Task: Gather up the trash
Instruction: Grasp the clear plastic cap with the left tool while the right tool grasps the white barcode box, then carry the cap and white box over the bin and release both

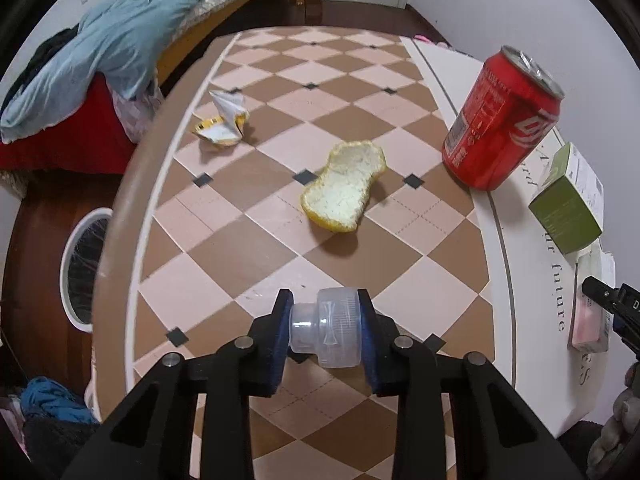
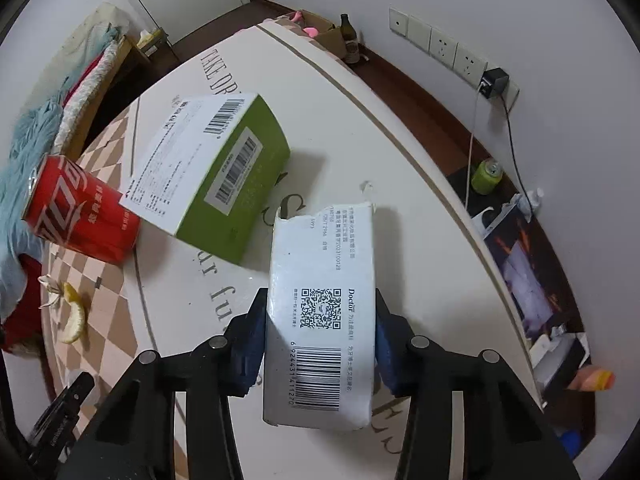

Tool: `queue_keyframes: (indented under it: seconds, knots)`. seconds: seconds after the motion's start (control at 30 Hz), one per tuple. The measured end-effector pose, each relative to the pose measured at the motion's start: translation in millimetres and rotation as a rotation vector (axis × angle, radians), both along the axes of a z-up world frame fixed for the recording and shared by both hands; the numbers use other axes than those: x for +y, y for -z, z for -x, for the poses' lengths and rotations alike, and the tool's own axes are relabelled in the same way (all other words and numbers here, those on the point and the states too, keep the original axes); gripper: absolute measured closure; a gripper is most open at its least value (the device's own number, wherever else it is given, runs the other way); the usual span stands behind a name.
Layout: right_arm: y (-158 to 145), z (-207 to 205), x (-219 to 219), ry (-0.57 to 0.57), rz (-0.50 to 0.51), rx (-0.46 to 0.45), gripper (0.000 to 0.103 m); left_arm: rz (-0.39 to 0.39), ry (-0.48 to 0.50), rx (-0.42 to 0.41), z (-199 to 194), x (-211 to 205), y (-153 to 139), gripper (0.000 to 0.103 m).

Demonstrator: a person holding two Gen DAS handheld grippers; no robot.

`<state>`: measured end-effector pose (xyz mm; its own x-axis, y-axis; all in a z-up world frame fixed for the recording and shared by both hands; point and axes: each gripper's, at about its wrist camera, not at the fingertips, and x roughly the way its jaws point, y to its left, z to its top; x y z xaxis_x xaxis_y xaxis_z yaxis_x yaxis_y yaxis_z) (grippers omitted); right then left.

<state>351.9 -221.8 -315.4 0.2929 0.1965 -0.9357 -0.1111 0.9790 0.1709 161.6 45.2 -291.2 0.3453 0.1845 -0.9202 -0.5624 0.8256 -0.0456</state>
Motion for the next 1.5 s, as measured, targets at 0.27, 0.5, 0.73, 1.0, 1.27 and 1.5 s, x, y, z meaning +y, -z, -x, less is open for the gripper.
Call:
queue_keyframes:
  seconds: [0.27,0.5,0.73,1.0,1.27,1.5]
  knots:
    - [-27.7,24.6,6.8,-0.048,-0.047,-0.045,0.055,-0.078,0.015,-0.086,20.2,5.8,-43.8,0.076]
    - [-72.0,60.4,42.0,-0.155,-0.113,-0.113,0.055,-0.139,-0.007,-0.186,47.4,22.0,-95.6,0.076]
    - [-119.7,93.8,104.0,-0.288,-0.203,-0.171,0.055,-0.189,-0.076,-0.271,88.2,68.9,-144.3,0.076]
    - [-162.8,139.5,210.4,-0.487,-0.302,-0.202,0.055,-0.223,-0.199,-0.297,153.2,147.8,-171.6,0.076]
    - [-137.1,201.3,354.9,-0.707,-0.332,-0.109,0.055,-0.117,-0.373,-0.210,224.5,254.5,-118.1,0.076]
    - [-64.0,257.8,464.8,-0.866,-0.260,0.019,0.056,0.076,-0.489,-0.119,253.5,339.7,-27.7,0.076]
